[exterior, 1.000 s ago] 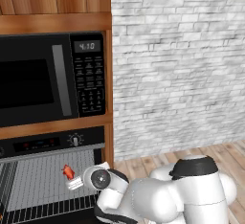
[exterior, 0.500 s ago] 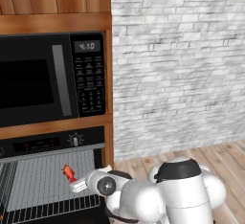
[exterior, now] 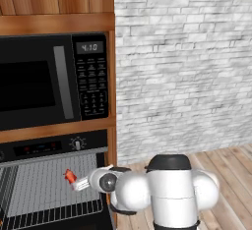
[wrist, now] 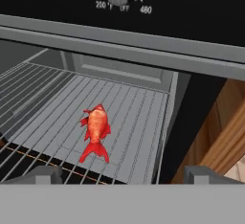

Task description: Take the fish from the oven and place it on the plate on the counter.

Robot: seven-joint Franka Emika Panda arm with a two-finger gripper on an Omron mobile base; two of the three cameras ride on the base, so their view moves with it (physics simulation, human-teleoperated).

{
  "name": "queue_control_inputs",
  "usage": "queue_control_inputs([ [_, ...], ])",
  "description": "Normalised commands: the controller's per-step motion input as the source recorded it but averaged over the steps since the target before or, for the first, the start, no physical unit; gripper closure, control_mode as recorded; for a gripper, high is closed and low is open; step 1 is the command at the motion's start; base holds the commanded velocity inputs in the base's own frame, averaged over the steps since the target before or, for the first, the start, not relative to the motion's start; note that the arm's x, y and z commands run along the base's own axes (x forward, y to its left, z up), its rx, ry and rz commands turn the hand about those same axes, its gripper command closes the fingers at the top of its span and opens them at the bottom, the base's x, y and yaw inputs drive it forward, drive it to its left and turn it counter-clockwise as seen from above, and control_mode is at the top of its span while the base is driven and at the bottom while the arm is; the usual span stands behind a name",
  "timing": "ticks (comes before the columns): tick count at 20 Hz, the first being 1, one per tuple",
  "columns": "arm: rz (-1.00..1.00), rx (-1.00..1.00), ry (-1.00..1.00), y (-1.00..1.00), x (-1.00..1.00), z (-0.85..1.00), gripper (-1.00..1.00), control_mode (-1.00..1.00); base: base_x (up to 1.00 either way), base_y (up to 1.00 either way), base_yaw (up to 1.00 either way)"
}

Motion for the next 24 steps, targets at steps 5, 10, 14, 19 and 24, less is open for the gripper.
queue_control_inputs([
  [5, 0.0, 0.0, 0.0, 0.0, 0.13, -0.01, -1.0, -1.0, 0.0, 0.0, 0.0],
  [10, 0.0, 0.0, 0.0, 0.0, 0.08, 0.0, -1.0, -1.0, 0.0, 0.0, 0.0],
  [14, 0.0, 0.0, 0.0, 0.0, 0.05, 0.0, -1.0, -1.0, 0.0, 0.0, 0.0],
  [19, 0.0, 0.0, 0.0, 0.02, -0.04, -0.06, -1.0, -1.0, 0.0, 0.0, 0.0],
  [24, 0.0, 0.0, 0.04, 0.23, -0.34, -0.22, -1.0, -1.0, 0.0, 0.0, 0.0],
])
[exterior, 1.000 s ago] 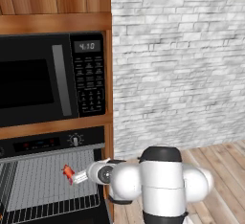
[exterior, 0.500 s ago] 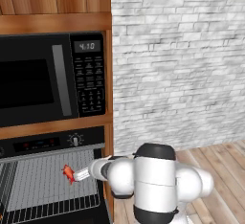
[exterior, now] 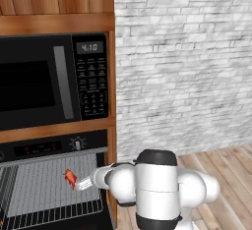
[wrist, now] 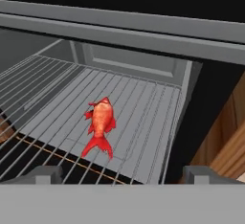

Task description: Take the fish from the oven and place it on the plate on the counter.

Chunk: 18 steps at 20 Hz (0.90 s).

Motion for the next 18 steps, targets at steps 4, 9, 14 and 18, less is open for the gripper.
queue_control_inputs([
  [4, 0.0, 0.0, 0.1, 0.31, -0.19, -0.3, -1.0, -1.0, 0.0, 0.0, 0.0],
  [9, 0.0, 0.01, 0.05, 0.26, 0.0, -0.08, -1.0, -1.0, 0.0, 0.0, 0.0],
  [14, 0.0, 0.02, -0.01, -0.04, 0.12, 0.0, -1.0, -1.0, 0.0, 0.0, 0.0],
  [18, 0.0, 0.01, 0.0, -0.02, 0.33, 0.01, -1.0, -1.0, 0.0, 0.0, 0.0],
])
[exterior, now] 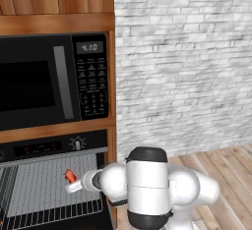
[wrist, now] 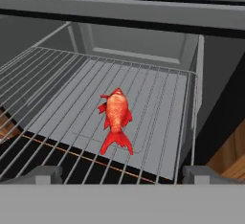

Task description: Take the fish from the oven and place it on the plate on the counter.

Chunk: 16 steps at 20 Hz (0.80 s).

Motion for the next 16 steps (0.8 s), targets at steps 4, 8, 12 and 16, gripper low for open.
queue_control_inputs([
  [4, 0.0, 0.0, 0.0, 0.03, 0.13, -0.01, -1.0, -1.0, 0.0, 0.0, 0.0],
  [8, 0.0, 0.0, 0.0, 0.1, 0.2, -0.09, -1.0, -1.0, 0.0, 0.0, 0.0],
  [12, 0.0, 0.0, 0.0, 0.09, 0.09, -0.23, -1.0, -1.0, 0.0, 0.0, 0.0],
  [16, 0.0, 0.05, 0.0, 0.01, 0.04, -0.36, -1.0, -1.0, 0.0, 0.0, 0.0],
])
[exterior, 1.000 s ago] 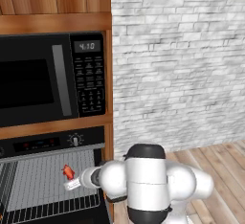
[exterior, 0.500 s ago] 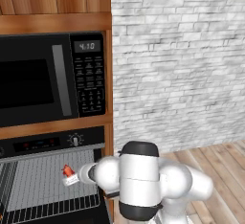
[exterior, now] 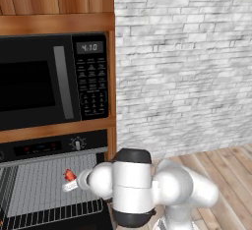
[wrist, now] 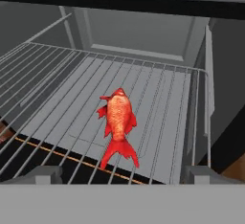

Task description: Take the fish from the oven and place it on the plate on the counter.

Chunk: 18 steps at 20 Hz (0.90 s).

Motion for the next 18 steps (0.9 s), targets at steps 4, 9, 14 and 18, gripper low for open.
queue_control_inputs([
  [4, 0.0, 0.02, 0.0, 0.0, 0.0, -0.2, -1.0, -1.0, 0.0, 0.0, 0.0],
  [9, 0.0, 0.0, -0.02, 0.0, 0.08, 0.0, -1.0, -1.0, 0.0, 0.0, 0.0],
  [14, 0.0, 0.0, 0.0, 0.01, 0.02, 0.0, -1.0, -1.0, 0.0, 0.0, 0.0],
  [18, 0.0, 0.02, 0.02, 0.18, 0.0, 0.0, -1.0, -1.0, 0.0, 0.0, 0.0],
])
